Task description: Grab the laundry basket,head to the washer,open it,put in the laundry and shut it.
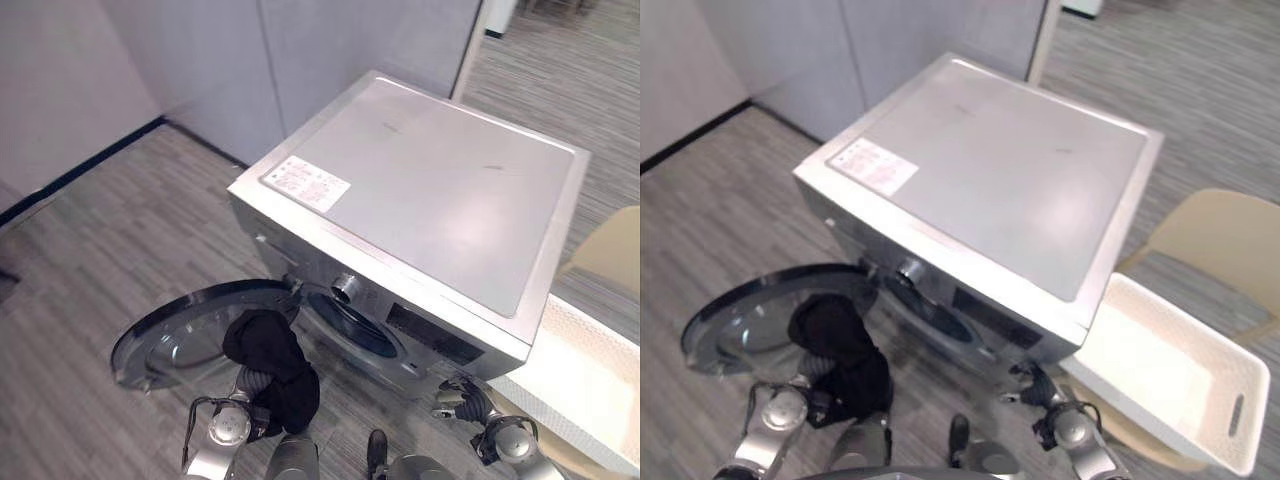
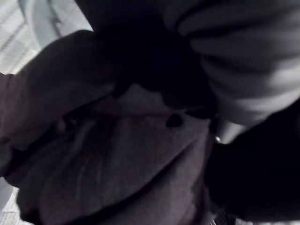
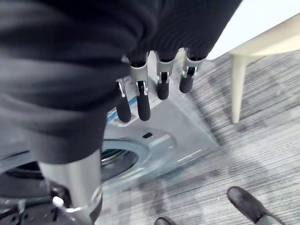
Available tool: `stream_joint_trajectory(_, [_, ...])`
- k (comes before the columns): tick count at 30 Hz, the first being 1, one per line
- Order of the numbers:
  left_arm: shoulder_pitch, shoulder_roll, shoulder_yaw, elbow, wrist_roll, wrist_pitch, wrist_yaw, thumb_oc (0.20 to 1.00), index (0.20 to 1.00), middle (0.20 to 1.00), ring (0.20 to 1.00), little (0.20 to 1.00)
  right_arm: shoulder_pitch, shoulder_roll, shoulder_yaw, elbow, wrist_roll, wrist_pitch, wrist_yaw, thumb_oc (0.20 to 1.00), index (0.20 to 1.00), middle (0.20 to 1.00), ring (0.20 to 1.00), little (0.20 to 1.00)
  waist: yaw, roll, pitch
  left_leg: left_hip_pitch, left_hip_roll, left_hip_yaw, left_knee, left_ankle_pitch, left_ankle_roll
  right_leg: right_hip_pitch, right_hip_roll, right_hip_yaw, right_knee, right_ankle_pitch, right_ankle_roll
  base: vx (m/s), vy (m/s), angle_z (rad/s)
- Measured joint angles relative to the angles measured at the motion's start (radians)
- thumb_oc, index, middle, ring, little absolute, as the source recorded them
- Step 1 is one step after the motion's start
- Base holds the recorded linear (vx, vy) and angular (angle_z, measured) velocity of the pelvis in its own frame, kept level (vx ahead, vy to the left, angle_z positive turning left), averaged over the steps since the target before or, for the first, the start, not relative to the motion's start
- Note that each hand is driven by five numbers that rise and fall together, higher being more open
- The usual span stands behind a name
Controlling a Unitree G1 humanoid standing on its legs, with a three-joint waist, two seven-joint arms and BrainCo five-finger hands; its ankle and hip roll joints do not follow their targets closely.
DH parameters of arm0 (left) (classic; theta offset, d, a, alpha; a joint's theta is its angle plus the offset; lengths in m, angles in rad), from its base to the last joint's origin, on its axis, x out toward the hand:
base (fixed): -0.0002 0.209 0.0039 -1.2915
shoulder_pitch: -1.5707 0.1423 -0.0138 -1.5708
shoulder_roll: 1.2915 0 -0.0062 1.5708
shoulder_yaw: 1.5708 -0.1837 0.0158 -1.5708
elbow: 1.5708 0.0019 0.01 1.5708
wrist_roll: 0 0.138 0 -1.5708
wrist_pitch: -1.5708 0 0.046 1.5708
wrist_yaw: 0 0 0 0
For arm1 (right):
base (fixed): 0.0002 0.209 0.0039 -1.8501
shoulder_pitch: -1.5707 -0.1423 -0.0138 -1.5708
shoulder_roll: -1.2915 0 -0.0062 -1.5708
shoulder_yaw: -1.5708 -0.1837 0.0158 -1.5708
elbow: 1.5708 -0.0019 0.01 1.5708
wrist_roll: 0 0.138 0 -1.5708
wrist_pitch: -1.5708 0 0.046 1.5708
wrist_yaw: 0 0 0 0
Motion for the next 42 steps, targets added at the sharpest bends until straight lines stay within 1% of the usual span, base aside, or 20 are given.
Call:
stream_joint_trajectory(1, [0.0,-0.002,-0.003,0.011,0.0,0.0,0.004,0.2,0.2,0.2,0.2,0.2,-0.006,-0.007,-0.022,0.013,0.0,0.0,-0.004,1.0,1.0,1.0,1.0,1.0,-0.012,0.014,0.0,0.035,0.006,0.002,-0.007,0.015,0.021,0.006,0.005,0.056,-0.003,-0.003,0.016,0.09,0.384,-1.35])
stream_joint_trajectory(2, [0.006,-0.012,-0.008,0.012,0.0,0.0,0.005,0.2,0.2,0.2,0.2,0.2,-0.013,-0.03,-0.026,0.011,0.0,-0.002,-0.011,1.0,1.0,1.0,1.0,1.0,-0.022,0.052,-0.002,0.072,0.022,0.012,-0.01,0.013,0.022,0.015,0.021,0.069,-0.002,-0.011,0.036,0.01,0.309,-1.04])
stream_joint_trajectory(3, [-0.008,-0.02,-0.011,0.024,0.0,0.001,0.006,0.2,0.2,0.2,0.2,0.2,-0.015,-0.033,-0.04,0.025,0.0,0.0,-0.023,1.0,1.0,1.0,1.0,1.0,-0.039,0.064,0.003,0.08,0.024,0.03,-0.024,0.088,0.017,0.013,0.012,0.081,0.007,-0.026,0.053,-0.01,0.314,-0.69])
stream_joint_trajectory(7, [-0.047,0.005,-0.033,0.024,0.0,0.001,0.016,0.2,0.2,0.2,0.2,0.2,-0.066,-0.024,-0.055,0.02,0.0,0.002,-0.03,1.0,1.0,1.0,1.0,1.0,-0.049,0.044,0.015,0.09,-0.051,0.222,-0.057,0.093,0.084,-0.133,-0.094,0.145,0.124,-0.05,0.118,-0.11,0.305,-1.18])
stream_joint_trajectory(9, [-0.063,0.016,-0.038,0.021,0.0,0.0,0.02,0.2,0.2,0.2,0.2,0.2,-0.094,-0.018,-0.053,0.017,0.0,0.001,-0.032,1.0,1.0,1.0,1.0,1.0,-0.036,0.049,0.043,0.091,-0.071,0.28,-0.058,0.084,0.095,-0.17,-0.126,0.17,0.162,-0.062,0.144,-0.22,0.205,-1.14])
stream_joint_trajectory(10, [-0.108,0.029,-0.042,0.017,0.0,-0.002,0.025,0.2,0.2,0.2,0.2,0.2,-0.115,-0.004,-0.05,0.026,0.0,0.004,-0.041,1.0,1.0,1.0,1.0,1.0,-0.055,0.035,0.076,0.081,-0.09,0.335,-0.052,0.078,0.105,-0.213,-0.145,0.18,0.173,-0.038,0.171,-0.24,0.157,-0.83])
stream_joint_trajectory(12, [-0.151,0.05,-0.042,0.017,0.0,-0.002,0.037,0.2,0.2,0.2,0.2,0.2,-0.155,0.017,-0.04,0.025,0.0,0.005,-0.043,1.0,1.0,1.0,1.0,1.0,-0.058,0.024,0.109,0.035,-0.095,0.369,-0.024,0.066,0.12,-0.271,-0.157,0.186,0.189,-0.024,0.192,-0.2,0.091,-0.73])
stream_joint_trajectory(13, [-0.17,0.059,-0.041,0.016,0.0,-0.002,0.041,0.2,0.2,0.2,0.2,0.2,-0.176,0.024,-0.037,0.027,0.0,0.007,-0.044,1.0,1.0,1.0,1.0,1.0,-0.047,0.018,0.134,0.015,-0.082,0.417,-0.012,0.062,0.128,-0.303,-0.166,0.146,0.201,-0.009,0.197,-0.18,0.056,-0.84])
stream_joint_trajectory(14, [-0.19,0.065,-0.04,0.015,0.0,-0.001,0.043,0.2,0.2,0.2,0.2,0.2,-0.187,0.025,-0.035,0.028,0.0,0.007,-0.044,1.0,1.0,1.0,1.0,1.0,-0.034,0.018,0.158,-0.002,-0.067,0.444,0.004,0.056,0.138,-0.34,-0.168,0.083,0.26,-0.025,0.175,-0.08,0.027,-0.77])
stream_joint_trajectory(15, [-0.205,0.065,-0.041,0.013,0.0,-0.001,0.044,0.2,0.2,0.2,0.2,0.2,-0.199,0.024,-0.037,0.026,0.001,0.008,-0.052,1.0,1.0,1.0,1.0,1.0,-0.034,0.03,0.176,-0.032,-0.047,0.452,0.031,0.047,0.156,-0.351,-0.173,-0.034,0.349,-0.078,0.14,-0.17,-0.09,-0.64])
stream_joint_trajectory(17, [-0.213,0.063,-0.044,-0.004,-0.001,-0.002,0.049,0.2,0.2,0.2,0.2,0.2,-0.2,0.019,-0.035,0.025,0.002,0.008,-0.061,1.0,1.0,1.0,1.0,1.0,-0.014,0.012,0.191,-0.043,-0.043,0.461,0.047,0.06,0.123,-0.34,-0.165,-0.115,0.351,-0.144,0.12,-0.17,-0.128,-0.39])
stream_joint_trajectory(18, [-0.237,0.073,-0.062,-0.016,-0.001,-0.001,0.058,0.2,0.2,0.2,0.2,0.2,-0.22,0.015,-0.041,0.024,0.007,0.002,-0.079,1.0,1.0,1.0,1.0,1.0,-0.02,0.034,0.214,-0.121,-0.006,0.431,0.154,0.031,0.094,-0.357,-0.134,-0.076,0.354,-0.154,0.103,-0.11,-0.071,-0.09])
stream_joint_trajectory(23, [-0.315,0.081,-0.072,-0.03,-0.013,-0.006,0.081,0.2,0.2,0.2,0.2,0.2,-0.296,-0.009,-0.04,0.017,0.031,-0.004,-0.113,1.0,1.0,1.0,1.0,1.0,-0.022,0.004,0.243,-0.299,0.033,0.423,0.319,-0.001,0.092,-0.572,-0.131,-0.058,0.59,-0.214,0.055,-0.13,-0.119,0.02])
stream_joint_trajectory(25, [-0.379,0.092,-0.063,-0.064,-0.04,-0.008,0.118,0.2,0.2,0.2,0.2,0.2,-0.35,-0.029,-0.051,-0.031,0.049,-0.007,-0.138,1.0,1.0,1.0,1.0,1.0,-0.019,-0.002,0.267,-0.482,0.09,0.39,0.541,-0.068,0.107,-0.734,-0.125,-0.055,0.765,-0.269,0.024,-0.13,-0.072,-0.02])
stream_joint_trajectory(31, [-0.621,0.14,-0.058,-0.081,-0.05,-0.016,0.195,0.2,0.2,0.2,0.2,0.2,-0.425,-0.062,-0.06,-0.102,0.073,-0.024,-0.183,1.0,1.0,1.0,1.0,1.0,-0.063,-0.007,0.335,-0.817,0.157,0.321,0.86,-0.158,0.107,-1.06,-0.103,-0.044,1.066,-0.344,-0.014,-0.09,-0.008,-0.13])
stream_joint_trajectory(36, [-0.895,0.28,-0.117,-0.021,-0.038,-0.014,0.295,0.2,0.2,0.2,0.2,0.2,-0.388,-0.08,-0.041,-0.121,0.09,-0.053,-0.191,1.0,1.0,1.0,1.0,1.0,-0.079,-0.003,0.344,-0.98,0.177,0.278,0.994,-0.189,0.108,-1.21,-0.099,-0.05,1.192,-0.363,-0.036,-0.01,-0.013,-0.05])
stream_joint_trajectory(39, [-1.054,0.363,-0.123,-0.004,-0.031,-0.016,0.368,0.2,0.2,0.2,0.2,0.2,-0.377,-0.091,-0.043,-0.137,0.091,-0.086,-0.195,1.0,1.0,1.0,1.0,1.0,-0.1,-0.005,0.343,-1.033,0.171,0.274,1.002,-0.199,0.1,-1.263,-0.106,-0.053,1.195,-0.361,-0.034,0.0,-0.014,0.03])
stream_joint_trajectory(40, [-1.17,0.423,-0.177,0.061,0.001,-0.018,0.423,0.2,0.2,0.2,0.2,0.2,-0.367,-0.11,-0.036,-0.137,0.093,-0.103,-0.194,1.0,1.0,1.0,1.0,1.0,-0.103,-0.004,0.343,-1.053,0.153,0.197,1.175,-0.278,0.123,-1.292,-0.117,-0.063,1.238,-0.359,-0.042,0.02,-0.015,-0.11])
stream_joint_trajectory(41, [-1.211,0.442,-0.183,0.073,0.01,-0.019,0.448,0.2,0.2,0.2,0.2,0.2,-0.369,-0.117,-0.039,-0.143,0.097,-0.11,-0.195,1.0,1.0,1.0,1.0,1.0,-0.106,0.001,0.342,-1.059,0.154,0.184,1.183,-0.333,0.092,-1.307,-0.114,-0.066,1.253,-0.362,-0.038,0.02,-0.004,-0.06])
stream_joint_trajectory(42, [-1.287,0.448,-0.204,0.1,0.011,-0.022,0.473,0.2,0.2,0.2,0.2,0.2,-0.366,-0.127,-0.043,-0.149,0.115,-0.121,-0.196,1.0,1.0,1.0,1.0,1.0,-0.12,0.0,0.342,-1.084,0.148,0.191,1.184,-0.33,0.097,-1.336,-0.117,-0.055,1.261,-0.361,-0.032,0.01,-0.002,0.07])
